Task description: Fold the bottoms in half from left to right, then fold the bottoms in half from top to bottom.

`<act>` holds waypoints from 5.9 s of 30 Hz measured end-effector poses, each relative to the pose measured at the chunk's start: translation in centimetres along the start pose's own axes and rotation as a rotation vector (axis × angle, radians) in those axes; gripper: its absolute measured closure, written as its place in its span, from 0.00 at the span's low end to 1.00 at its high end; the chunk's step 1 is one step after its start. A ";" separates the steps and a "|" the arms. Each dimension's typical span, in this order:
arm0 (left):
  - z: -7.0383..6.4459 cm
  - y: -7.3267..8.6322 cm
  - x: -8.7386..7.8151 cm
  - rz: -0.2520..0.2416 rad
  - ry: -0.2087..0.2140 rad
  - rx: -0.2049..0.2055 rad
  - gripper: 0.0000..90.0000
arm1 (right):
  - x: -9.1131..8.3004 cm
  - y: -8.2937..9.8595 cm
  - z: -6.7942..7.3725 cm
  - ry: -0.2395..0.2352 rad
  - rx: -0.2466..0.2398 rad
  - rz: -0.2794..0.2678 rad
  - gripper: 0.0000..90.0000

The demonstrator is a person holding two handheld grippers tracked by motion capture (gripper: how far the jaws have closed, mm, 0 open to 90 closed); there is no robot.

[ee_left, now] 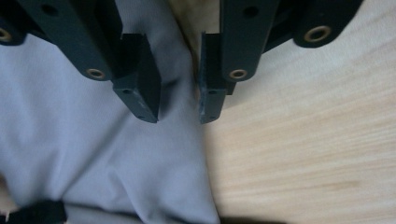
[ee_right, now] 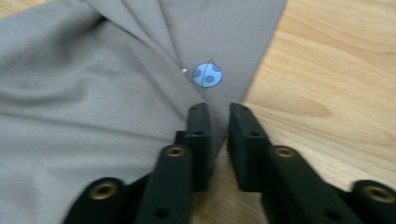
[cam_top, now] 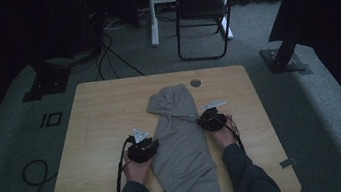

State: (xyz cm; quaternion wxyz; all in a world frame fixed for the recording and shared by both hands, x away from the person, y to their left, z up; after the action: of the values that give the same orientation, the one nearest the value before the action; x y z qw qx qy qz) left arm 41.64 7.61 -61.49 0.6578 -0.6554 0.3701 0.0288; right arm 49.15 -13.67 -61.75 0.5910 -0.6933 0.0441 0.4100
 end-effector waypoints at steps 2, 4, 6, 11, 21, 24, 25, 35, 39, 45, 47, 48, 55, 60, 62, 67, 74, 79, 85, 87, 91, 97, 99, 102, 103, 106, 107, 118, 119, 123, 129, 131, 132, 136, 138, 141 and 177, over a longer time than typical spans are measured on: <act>0.2 -0.9 0.3 -0.014 -0.001 -0.009 0.74 | -0.1 -0.6 0.1 0.011 -0.002 -0.021 0.77; 0.1 -1.7 1.1 -0.011 0.005 -0.004 0.73 | -0.2 -1.4 0.6 -0.009 -0.010 -0.046 0.71; 0.1 -2.1 1.6 -0.005 -0.002 0.008 0.72 | 0.0 -1.6 1.0 -0.019 -0.025 -0.051 0.69; 0.2 -2.0 4.2 0.072 -0.050 0.053 0.89 | 1.5 -1.0 1.6 -0.028 -0.022 -0.002 0.72; -1.7 0.6 0.6 0.055 0.011 0.079 0.94 | -1.3 1.4 3.1 -0.059 -0.052 -0.001 0.75; -2.3 1.3 -0.3 0.057 0.024 0.112 0.90 | -2.7 2.5 4.1 -0.090 -0.073 0.026 0.75; -2.4 1.5 -0.8 0.047 0.022 0.152 0.86 | -3.0 2.6 4.3 -0.097 -0.082 0.029 0.75; -1.5 1.4 -1.0 0.016 -0.019 0.108 0.84 | -1.7 -1.3 8.0 -0.142 -0.214 -0.031 0.66; -1.8 1.5 -0.9 0.033 -0.035 0.155 0.92 | 0.1 -2.5 9.9 -0.145 -0.293 -0.027 0.68; -1.7 1.6 -0.9 0.036 -0.034 0.138 0.95 | 1.5 -4.1 10.7 -0.142 -0.316 -0.021 0.98; -1.7 1.6 -1.0 0.037 -0.034 0.137 0.95 | 1.2 -5.0 9.4 -0.162 -0.216 -0.056 0.98; -1.7 1.6 -1.0 0.037 -0.033 0.137 0.95 | 0.9 -5.4 8.4 -0.164 -0.171 -0.074 0.99; -1.7 1.6 -1.0 0.037 -0.036 0.141 0.95 | -0.2 -5.9 0.2 -0.133 0.142 -0.143 0.99; -1.8 1.5 -1.0 0.030 -0.025 0.137 0.85 | 1.2 -3.2 -1.9 -0.035 0.121 -0.041 0.95; -1.7 1.3 -1.0 0.013 -0.010 0.121 0.79 | 1.5 -2.6 -1.8 -0.029 0.120 -0.027 0.89; -0.5 0.1 -0.4 -0.025 0.025 0.008 0.74 | 1.4 -3.2 -0.8 -0.036 0.059 -0.045 0.77; 0.3 -2.5 3.6 0.015 0.000 0.032 0.72 | 2.3 -2.9 -0.3 0.016 -0.015 0.004 0.67; 0.1 -3.2 6.1 0.063 0.000 0.058 0.72 | 2.9 -2.2 -0.2 0.027 -0.008 0.020 0.66; 0.4 -3.2 6.2 0.058 -0.013 0.055 0.83 | 2.7 -2.0 -0.2 0.020 0.006 0.022 0.69; 0.3 -2.9 5.8 0.060 -0.006 0.066 0.85 | 2.4 -1.8 -0.1 0.023 0.010 0.019 0.69; 0.0 -2.3 4.8 0.048 0.007 0.052 0.88 | 1.7 -1.1 0.7 0.016 0.007 0.012 0.70; -1.5 -0.3 2.1 0.048 0.029 0.072 0.88 | 0.3 0.2 1.9 -0.005 -0.011 -0.009 0.70; -1.8 0.2 1.4 0.048 0.031 0.079 0.87 | -0.6 0.9 2.5 -0.014 -0.020 -0.014 0.70; -2.2 0.9 0.5 0.048 0.032 0.071 0.87 | -1.6 1.7 3.3 -0.025 -0.031 -0.012 0.70; -2.3 1.0 0.2 0.046 0.032 0.071 0.87 | -1.9 1.9 3.5 -0.029 -0.034 -0.011 0.70; -2.8 1.6 -0.5 0.047 0.041 0.076 0.87 | -2.6 2.5 4.0 -0.037 -0.040 -0.009 0.70; -2.9 1.7 -0.7 0.049 0.042 0.076 0.87 | -2.8 2.8 4.2 -0.040 -0.041 -0.011 0.69; -4.6 3.5 -3.0 0.055 0.079 0.088 0.86 | -4.7 4.3 5.4 -0.052 -0.041 -0.018 0.68; -4.8 3.6 -3.1 0.051 0.082 0.092 0.86 | -5.0 4.6 5.9 -0.062 -0.040 -0.010 0.67; -4.7 3.2 -2.9 0.049 0.102 0.079 0.72 | -5.1 4.5 6.1 -0.081 -0.018 0.000 0.60; -3.0 1.1 -2.2 0.023 0.068 0.034 0.63 | -5.0 3.3 5.0 -0.060 -0.002 -0.026 0.58; -2.6 0.2 -1.6 0.016 0.061 0.035 0.62 | -5.0 2.6 4.5 -0.048 0.004 -0.035 0.59; -2.5 -0.3 -1.2 0.016 0.059 0.035 0.62 | -4.9 2.2 4.2 -0.039 0.011 -0.040 0.62; -1.7 -1.9 0.6 0.027 0.047 0.019 0.57 | -4.3 0.5 3.2 -0.025 0.045 -0.057 0.65; -1.5 -2.4 1.6 0.036 0.041 0.001 0.55 | -3.7 -0.1 3.0 -0.042 0.068 -0.053 0.63; -1.2 -2.9 2.9 0.050 0.028 -0.017 0.54 | -2.5 -0.6 3.0 -0.053 0.080 -0.031 0.58; 0.4 -8.9 3.8 0.007 -0.003 0.040 0.96 | -1.0 -5.1 1.8 -0.084 0.041 -0.076 0.98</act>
State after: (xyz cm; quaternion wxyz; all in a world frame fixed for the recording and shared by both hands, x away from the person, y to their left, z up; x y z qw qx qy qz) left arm 49.18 5.04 -56.06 0.6713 -0.6407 0.3718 0.0250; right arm 50.39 -11.00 -57.06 0.6216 -0.6643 0.0013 0.4150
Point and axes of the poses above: each handheld gripper's, and its own axes: x roughly forward along the jaws, y roughly out of its underside, z roughly to its left, the point moved 10 cm from there along x, roughly forward along the jaws, and after that the axes turned 7 degrees about -z, right-handed, at the moved point
